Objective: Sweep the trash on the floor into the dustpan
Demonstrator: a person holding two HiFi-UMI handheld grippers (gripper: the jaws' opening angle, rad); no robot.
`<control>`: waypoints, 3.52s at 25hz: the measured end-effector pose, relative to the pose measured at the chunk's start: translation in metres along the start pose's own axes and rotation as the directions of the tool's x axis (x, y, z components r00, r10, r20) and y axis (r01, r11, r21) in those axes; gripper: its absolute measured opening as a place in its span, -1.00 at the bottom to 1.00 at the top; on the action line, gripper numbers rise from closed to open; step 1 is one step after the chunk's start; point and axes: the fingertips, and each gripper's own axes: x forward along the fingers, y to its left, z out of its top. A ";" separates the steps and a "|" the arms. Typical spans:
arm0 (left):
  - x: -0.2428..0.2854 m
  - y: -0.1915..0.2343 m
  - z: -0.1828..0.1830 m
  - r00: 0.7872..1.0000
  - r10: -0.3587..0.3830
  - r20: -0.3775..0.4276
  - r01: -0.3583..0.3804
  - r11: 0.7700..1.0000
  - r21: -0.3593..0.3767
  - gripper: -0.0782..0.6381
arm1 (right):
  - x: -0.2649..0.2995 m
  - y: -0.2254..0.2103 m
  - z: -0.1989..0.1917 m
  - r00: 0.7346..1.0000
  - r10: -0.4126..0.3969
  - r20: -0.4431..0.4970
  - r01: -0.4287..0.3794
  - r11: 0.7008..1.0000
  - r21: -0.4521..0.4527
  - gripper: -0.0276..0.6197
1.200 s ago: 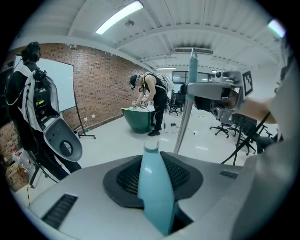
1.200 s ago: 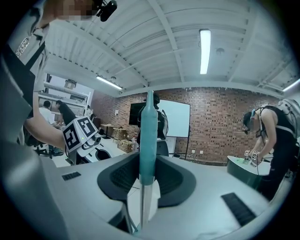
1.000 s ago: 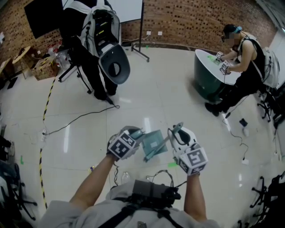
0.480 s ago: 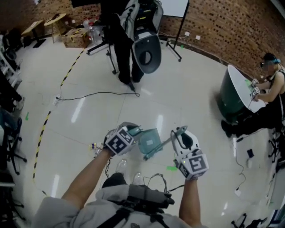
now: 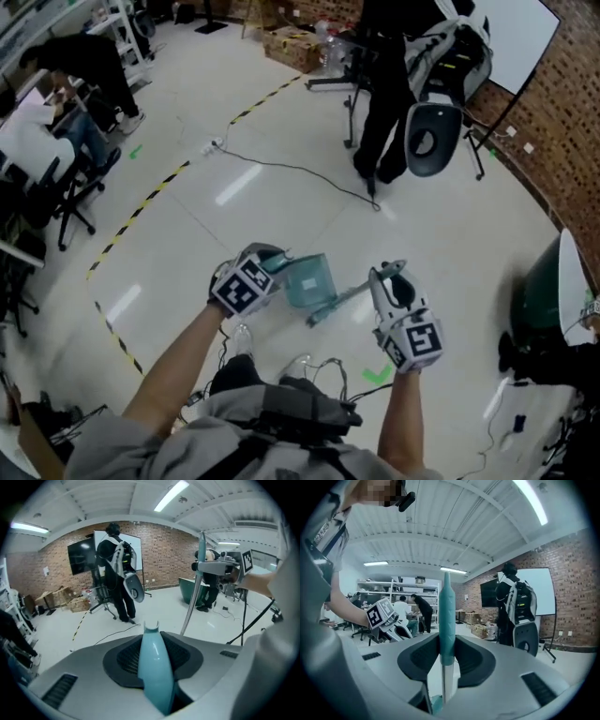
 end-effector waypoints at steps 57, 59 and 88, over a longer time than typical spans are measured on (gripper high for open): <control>-0.080 0.244 -0.322 0.938 0.217 -0.270 -0.312 0.870 -0.382 -0.46 | 0.407 0.272 -0.182 0.813 0.525 -0.253 -0.530 0.846 0.051 -0.60; -0.078 0.244 -0.321 0.937 0.224 -0.269 -0.317 0.867 -0.384 -0.46 | 0.403 0.282 -0.176 0.805 0.548 -0.226 -0.544 0.835 0.084 -0.60; -0.121 0.255 -0.385 0.906 0.276 -0.321 -0.393 0.831 -0.393 -0.46 | 0.452 0.294 -0.124 0.784 0.606 -0.131 -0.614 0.789 -0.020 -0.61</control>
